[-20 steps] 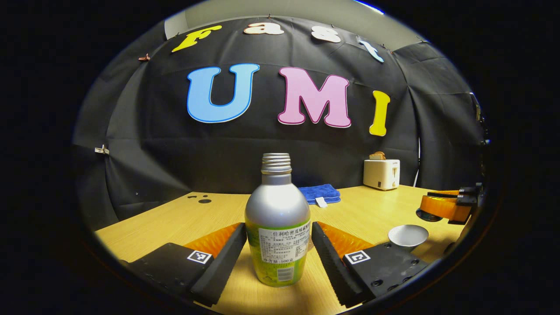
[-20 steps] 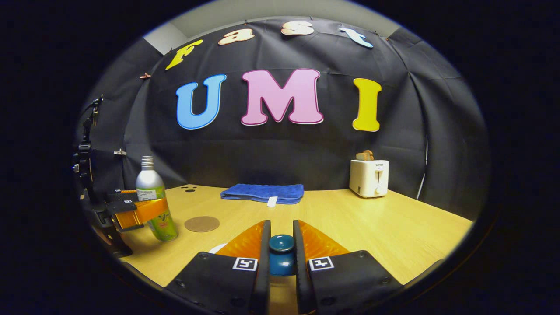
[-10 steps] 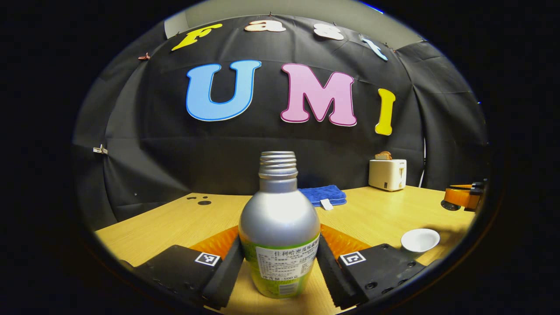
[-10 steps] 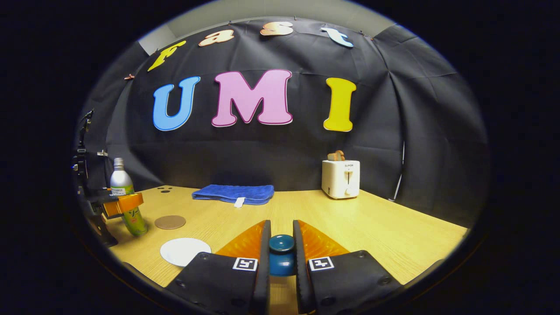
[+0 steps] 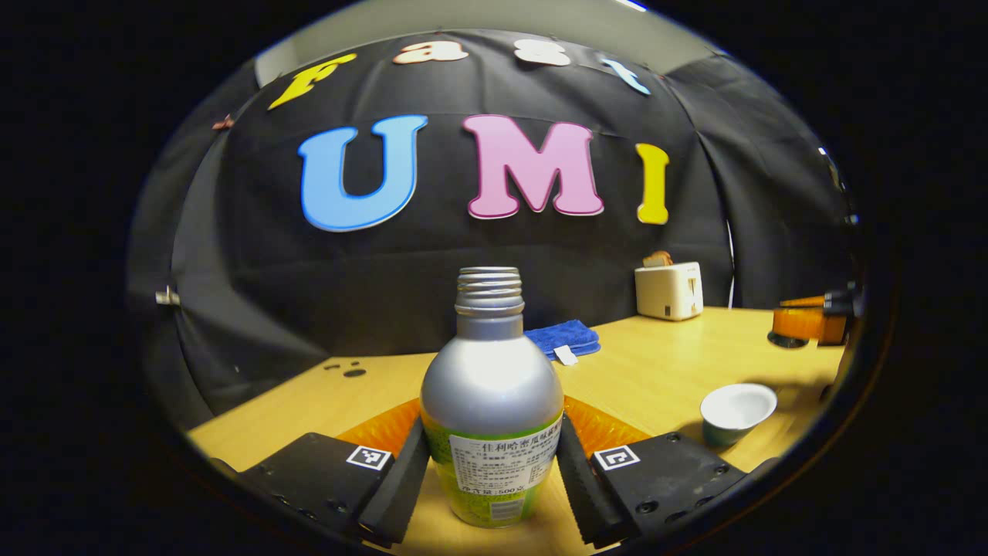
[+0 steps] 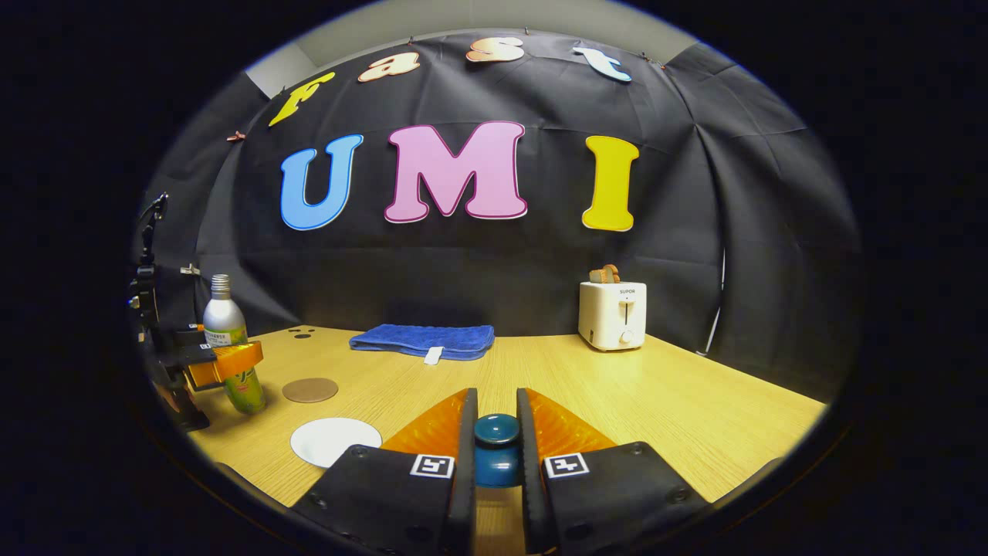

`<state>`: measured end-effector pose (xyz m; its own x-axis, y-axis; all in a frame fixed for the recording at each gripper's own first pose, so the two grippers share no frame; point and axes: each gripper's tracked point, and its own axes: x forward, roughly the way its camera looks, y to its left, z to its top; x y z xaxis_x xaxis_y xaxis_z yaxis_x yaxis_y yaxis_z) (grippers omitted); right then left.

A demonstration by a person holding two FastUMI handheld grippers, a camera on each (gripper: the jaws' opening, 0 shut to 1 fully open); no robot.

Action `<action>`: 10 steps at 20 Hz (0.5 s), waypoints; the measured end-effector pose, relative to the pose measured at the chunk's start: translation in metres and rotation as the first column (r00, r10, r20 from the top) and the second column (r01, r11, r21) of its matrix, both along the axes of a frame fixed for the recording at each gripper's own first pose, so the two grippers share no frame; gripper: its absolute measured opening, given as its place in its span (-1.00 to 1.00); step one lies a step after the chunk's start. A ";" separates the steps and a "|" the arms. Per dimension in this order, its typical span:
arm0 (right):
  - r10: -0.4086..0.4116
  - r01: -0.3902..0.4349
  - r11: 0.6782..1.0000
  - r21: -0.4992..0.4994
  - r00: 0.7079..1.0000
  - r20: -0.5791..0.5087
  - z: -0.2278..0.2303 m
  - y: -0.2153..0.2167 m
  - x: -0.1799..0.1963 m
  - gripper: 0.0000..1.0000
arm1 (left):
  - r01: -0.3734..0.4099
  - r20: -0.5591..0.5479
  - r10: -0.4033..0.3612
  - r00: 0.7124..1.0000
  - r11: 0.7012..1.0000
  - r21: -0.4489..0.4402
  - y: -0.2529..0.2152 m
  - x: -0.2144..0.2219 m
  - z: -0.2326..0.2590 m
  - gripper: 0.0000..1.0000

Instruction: Open the teacup lid with one hand, grasp the water bottle and pour water into the teacup with the other hand; after pouring, place the water bottle on the coaster and then close the teacup lid.

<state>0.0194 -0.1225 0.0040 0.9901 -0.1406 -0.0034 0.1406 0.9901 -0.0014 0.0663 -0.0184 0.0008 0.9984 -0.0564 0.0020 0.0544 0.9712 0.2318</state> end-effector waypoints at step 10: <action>0.013 -0.013 1.000 0.000 1.000 0.000 -0.001 0.001 -0.001 -0.44 | 0.115 0.018 -0.182 0.983 0.691 0.714 -0.056 0.013 0.022 0.60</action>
